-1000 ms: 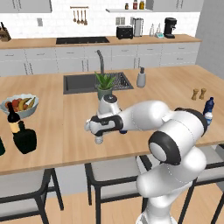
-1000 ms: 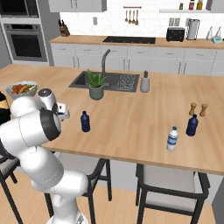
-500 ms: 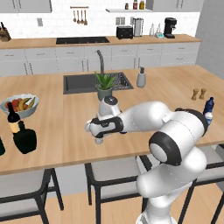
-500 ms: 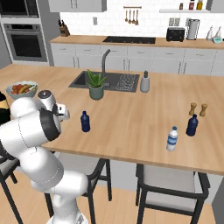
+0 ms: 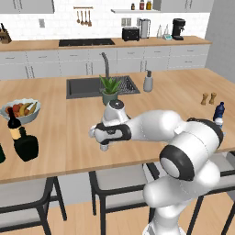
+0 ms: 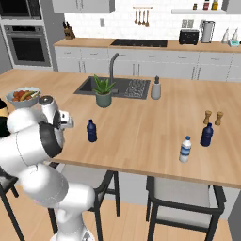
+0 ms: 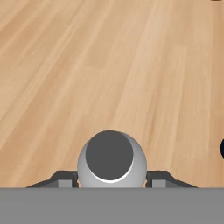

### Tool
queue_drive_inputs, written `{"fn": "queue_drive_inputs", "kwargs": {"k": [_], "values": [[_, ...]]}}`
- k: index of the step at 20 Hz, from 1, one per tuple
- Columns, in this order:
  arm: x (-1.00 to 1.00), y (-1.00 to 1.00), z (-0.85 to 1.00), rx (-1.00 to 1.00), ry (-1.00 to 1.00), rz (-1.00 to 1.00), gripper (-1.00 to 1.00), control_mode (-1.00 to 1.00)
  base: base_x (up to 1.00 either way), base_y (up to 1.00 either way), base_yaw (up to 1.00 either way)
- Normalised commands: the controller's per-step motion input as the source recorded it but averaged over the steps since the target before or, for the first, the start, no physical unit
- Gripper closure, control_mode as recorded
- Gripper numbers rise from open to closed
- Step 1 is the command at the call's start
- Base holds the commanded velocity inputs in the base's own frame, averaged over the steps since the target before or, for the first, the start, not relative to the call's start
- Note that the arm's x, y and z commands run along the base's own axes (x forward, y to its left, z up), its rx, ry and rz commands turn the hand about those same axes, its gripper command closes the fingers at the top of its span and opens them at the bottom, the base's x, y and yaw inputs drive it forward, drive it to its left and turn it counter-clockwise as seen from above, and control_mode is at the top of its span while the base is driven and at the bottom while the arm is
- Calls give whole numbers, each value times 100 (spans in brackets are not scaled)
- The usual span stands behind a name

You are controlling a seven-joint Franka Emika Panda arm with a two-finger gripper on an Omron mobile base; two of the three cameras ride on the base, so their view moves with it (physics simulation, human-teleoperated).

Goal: Move the plastic bottles in the middle to the plastics group, and the glass bottles in the middle to the glass group.

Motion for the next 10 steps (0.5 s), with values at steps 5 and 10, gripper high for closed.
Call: {"fn": "queue_drive_inputs", "kwargs": {"k": [5, 10], "values": [[-82, -41, 32, 0, 0, -11, 100, -100, 0, 0, 0], [-40, -78, 23, 0, 0, -17, 100, -100, 0, 0, 0]]}}
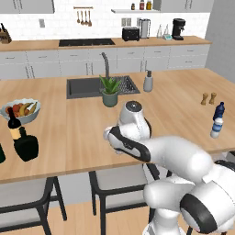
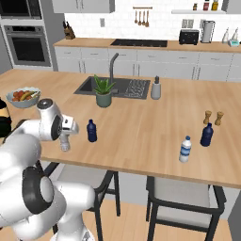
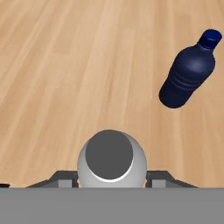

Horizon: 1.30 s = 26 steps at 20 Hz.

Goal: Move the plastic bottles in the middle to the plastics group, and the glass bottles in the middle to the glass group.

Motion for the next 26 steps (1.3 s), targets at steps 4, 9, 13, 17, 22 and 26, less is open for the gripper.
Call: {"fn": "queue_drive_inputs", "kwargs": {"k": [4, 9, 13, 17, 22, 26], "values": [[-32, -88, 28, 0, 0, -17, 100, -100, 0, 0, 0], [-5, -100, 14, 0, 5, -19, 100, -100, 0, 0, 0], [0, -100, 10, 0, 11, -19, 100, -100, 0, 0, 0], [8, -100, 8, 0, 11, -17, 100, -100, 0, 0, 0], [14, -100, 13, 0, 4, -9, 100, -100, 0, 0, 0], [30, -99, 13, 0, 1, -3, 100, -100, 0, 0, 0]]}}
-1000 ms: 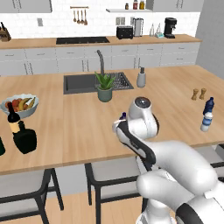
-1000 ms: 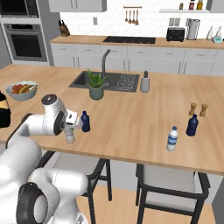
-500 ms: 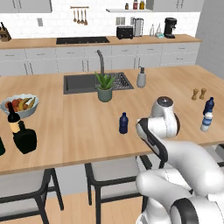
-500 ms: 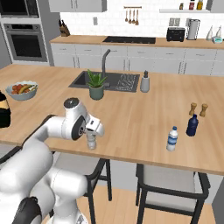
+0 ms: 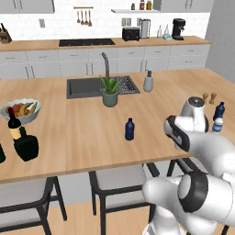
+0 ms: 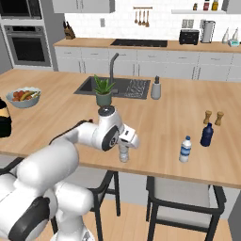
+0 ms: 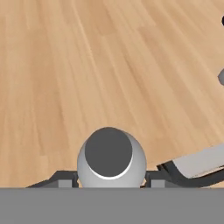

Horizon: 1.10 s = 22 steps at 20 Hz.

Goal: Move the plastic bottles in the middle to the plastics group, and the glass bottles in the middle to the glass group.

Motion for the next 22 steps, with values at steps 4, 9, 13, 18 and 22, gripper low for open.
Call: {"fn": "queue_drive_inputs", "kwargs": {"k": [4, 9, 13, 18, 22], "values": [[42, -98, 6, -1, 0, 0, 100, -100, 0, 0, 0], [54, -85, 2, -1, 0, 0, 100, -100, 0, 0, 0], [43, -58, 6, 0, 0, 0, 100, -100, 0, 0, 0], [34, -22, 0, 0, 0, 0, 100, -100, 0, 0, 0], [24, -17, 0, 0, 0, 0, 100, -100, 0, 0, 0]]}}
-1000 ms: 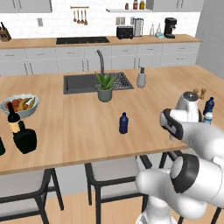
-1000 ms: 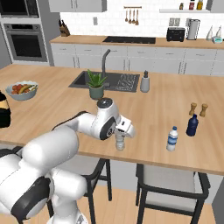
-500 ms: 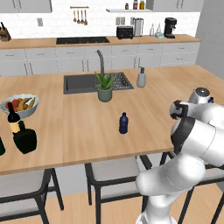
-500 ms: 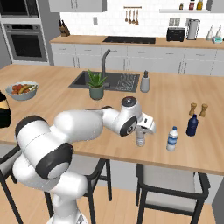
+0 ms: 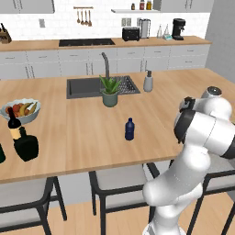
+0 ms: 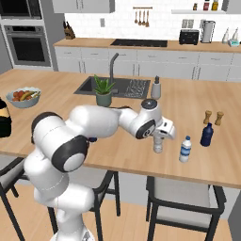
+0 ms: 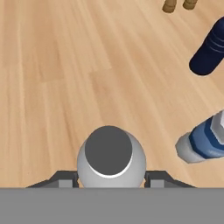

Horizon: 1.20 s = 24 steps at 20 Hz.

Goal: Move the plastic bottles in the middle to the plastics group, and the glass bottles in the middle to the glass group.

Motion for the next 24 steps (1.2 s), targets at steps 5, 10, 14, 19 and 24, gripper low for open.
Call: {"fn": "queue_drive_inputs", "kwargs": {"k": [5, 10, 14, 19, 24], "values": [[21, -16, 0, 0, 1, 0, 100, -100, 0, 0, 0], [0, -24, -10, 0, 4, 0, 100, -100, 0, 0, 0], [0, -18, -23, 0, 3, 0, 100, -100, 0, 0, 0], [0, -11, -30, 0, -1, 0, 100, -100, 0, 0, 0], [0, -15, -20, 0, 0, 0, 100, -100, 0, 0, 0]]}}
